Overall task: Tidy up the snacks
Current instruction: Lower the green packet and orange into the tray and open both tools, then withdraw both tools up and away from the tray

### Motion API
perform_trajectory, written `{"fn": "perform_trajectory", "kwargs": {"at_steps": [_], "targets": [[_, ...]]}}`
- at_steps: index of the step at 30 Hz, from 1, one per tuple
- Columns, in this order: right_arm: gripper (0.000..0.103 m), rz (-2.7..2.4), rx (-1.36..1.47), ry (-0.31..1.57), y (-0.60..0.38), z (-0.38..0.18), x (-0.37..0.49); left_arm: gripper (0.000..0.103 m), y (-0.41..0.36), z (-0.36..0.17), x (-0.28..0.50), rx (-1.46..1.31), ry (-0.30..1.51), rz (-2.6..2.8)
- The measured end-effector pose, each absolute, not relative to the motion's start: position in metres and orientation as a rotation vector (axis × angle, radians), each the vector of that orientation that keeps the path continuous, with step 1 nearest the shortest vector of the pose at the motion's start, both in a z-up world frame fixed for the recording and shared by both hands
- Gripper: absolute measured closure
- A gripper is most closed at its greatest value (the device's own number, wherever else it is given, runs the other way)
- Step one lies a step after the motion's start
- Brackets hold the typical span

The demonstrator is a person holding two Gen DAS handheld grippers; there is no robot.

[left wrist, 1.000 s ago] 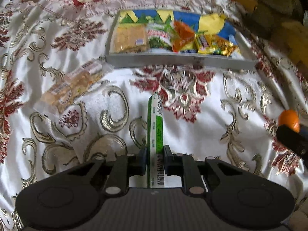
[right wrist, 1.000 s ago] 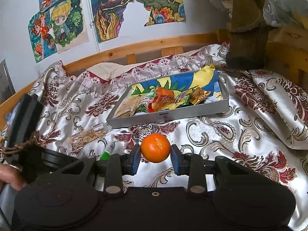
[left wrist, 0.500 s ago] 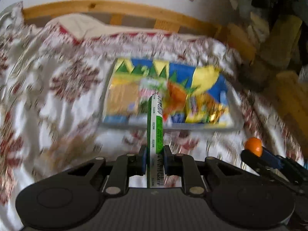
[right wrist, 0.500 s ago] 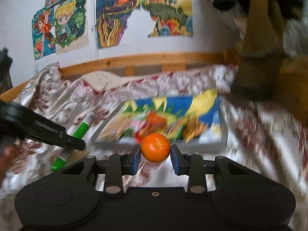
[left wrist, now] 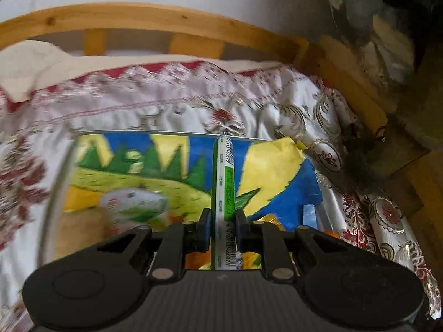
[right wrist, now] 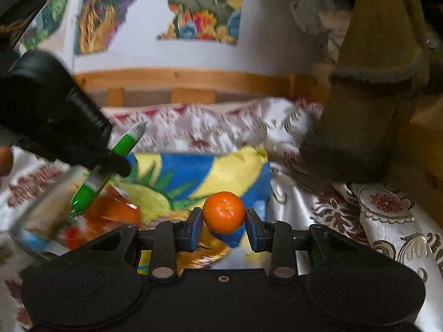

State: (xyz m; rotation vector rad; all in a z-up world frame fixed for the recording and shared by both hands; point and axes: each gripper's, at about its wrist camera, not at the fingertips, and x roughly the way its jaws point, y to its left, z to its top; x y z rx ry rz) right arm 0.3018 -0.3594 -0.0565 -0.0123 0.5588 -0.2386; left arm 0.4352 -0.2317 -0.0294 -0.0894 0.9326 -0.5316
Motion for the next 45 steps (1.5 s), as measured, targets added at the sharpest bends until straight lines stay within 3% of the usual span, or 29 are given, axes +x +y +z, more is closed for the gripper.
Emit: {"fn": "perform_trajectory", "kwargs": {"at_steps": [6, 8, 10, 13, 15, 17, 20, 24, 29, 37, 45], "targets": [[0.062, -0.248, 0.041, 0.585, -0.375, -0.067, 0.305, 0.085, -0.263, -0.057, 0.439, -0.014, 0.972, -0.535], [0.044, -0.233, 0.055, 0.574, -0.374, -0.067, 0.303, 0.084, -0.266, -0.063, 0.435, 0.0, 0.98, -0.526], [0.036, -0.231, 0.047, 0.565, -0.369, -0.063, 0.298, 0.083, -0.264, -0.065, 0.43, 0.012, 0.989, -0.524], [0.026, -0.242, 0.057, 0.545, -0.364, -0.054, 0.28, 0.064, -0.255, -0.054, 0.418, 0.024, 0.939, -0.523], [0.025, -0.26, 0.099, 0.546, -0.359, -0.045, 0.262, 0.043, -0.247, -0.044, 0.405, 0.025, 0.902, -0.507], [0.014, -0.273, 0.136, 0.532, -0.353, -0.035, 0.242, 0.039, -0.235, -0.032, 0.392, -0.004, 0.875, -0.499], [0.007, -0.272, 0.142, 0.486, -0.337, -0.016, 0.205, 0.018, -0.209, -0.013, 0.362, -0.061, 0.818, -0.484], [0.001, -0.272, 0.129, 0.414, -0.313, 0.003, 0.155, 0.001, -0.169, 0.009, 0.317, -0.069, 0.703, -0.455], [0.001, -0.266, 0.17, 0.375, -0.289, 0.017, 0.109, 0.001, -0.116, 0.02, 0.262, -0.019, 0.629, -0.37], [0.001, -0.281, 0.261, 0.372, -0.256, 0.027, 0.053, 0.001, -0.036, 0.03, 0.187, -0.016, 0.663, -0.218], [0.001, -0.255, 0.184, 0.422, -0.218, 0.023, 0.007, 0.001, -0.004, 0.035, 0.114, 0.062, 0.686, -0.126]]}}
